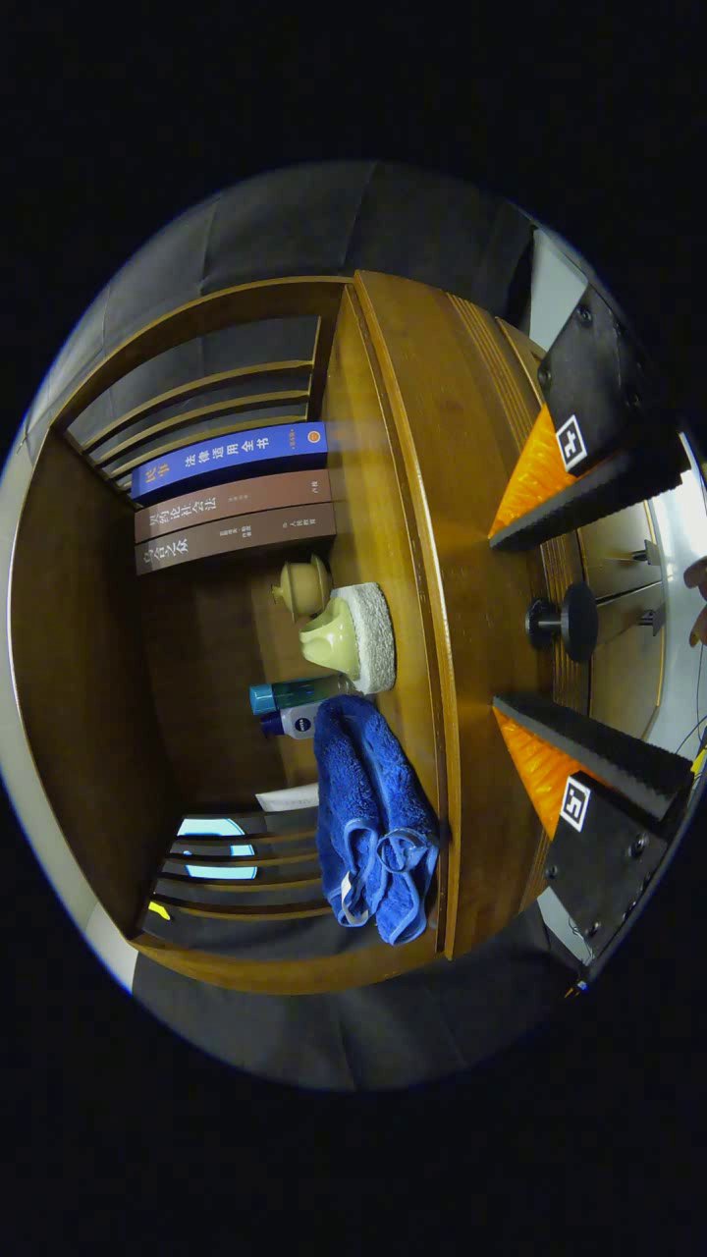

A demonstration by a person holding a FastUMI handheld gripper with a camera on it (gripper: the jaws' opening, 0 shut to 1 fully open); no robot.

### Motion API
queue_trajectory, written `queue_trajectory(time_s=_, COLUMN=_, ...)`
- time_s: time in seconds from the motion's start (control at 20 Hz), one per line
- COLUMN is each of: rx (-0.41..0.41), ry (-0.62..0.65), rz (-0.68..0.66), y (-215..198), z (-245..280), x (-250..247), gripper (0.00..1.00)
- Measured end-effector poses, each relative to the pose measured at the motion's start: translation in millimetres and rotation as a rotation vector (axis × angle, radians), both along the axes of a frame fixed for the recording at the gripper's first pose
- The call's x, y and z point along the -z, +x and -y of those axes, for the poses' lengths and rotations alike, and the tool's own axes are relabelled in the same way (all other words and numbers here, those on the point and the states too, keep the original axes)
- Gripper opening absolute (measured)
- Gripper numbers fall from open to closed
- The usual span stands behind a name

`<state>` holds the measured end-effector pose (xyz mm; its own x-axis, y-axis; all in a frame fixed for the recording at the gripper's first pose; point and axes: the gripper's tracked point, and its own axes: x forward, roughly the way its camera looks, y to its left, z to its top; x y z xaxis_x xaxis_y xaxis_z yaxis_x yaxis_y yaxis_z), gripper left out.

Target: Pull open the drawer, take out the items inside it, and place them on the countertop above the cabinet.

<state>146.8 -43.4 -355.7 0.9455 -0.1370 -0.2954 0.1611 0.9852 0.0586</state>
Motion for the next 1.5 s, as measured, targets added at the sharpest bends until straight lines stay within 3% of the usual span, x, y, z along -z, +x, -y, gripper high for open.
queue_trajectory(time_s=0.35, rx=0.0, ry=-0.024, rz=0.038, y=-15, z=1, x=-31, gripper=0.99)
queue_trajectory(time_s=0.8, rx=-0.071, ry=-0.107, rz=0.122, y=-54, z=-18, x=-181, gripper=0.99)
queue_trajectory(time_s=1.1, rx=-0.06, ry=-0.115, rz=0.213, y=-101, z=-26, x=-277, gripper=0.99)
queue_trajectory(time_s=1.5, rx=-0.077, ry=-0.125, rz=0.236, y=-140, z=-31, x=-314, gripper=0.98)
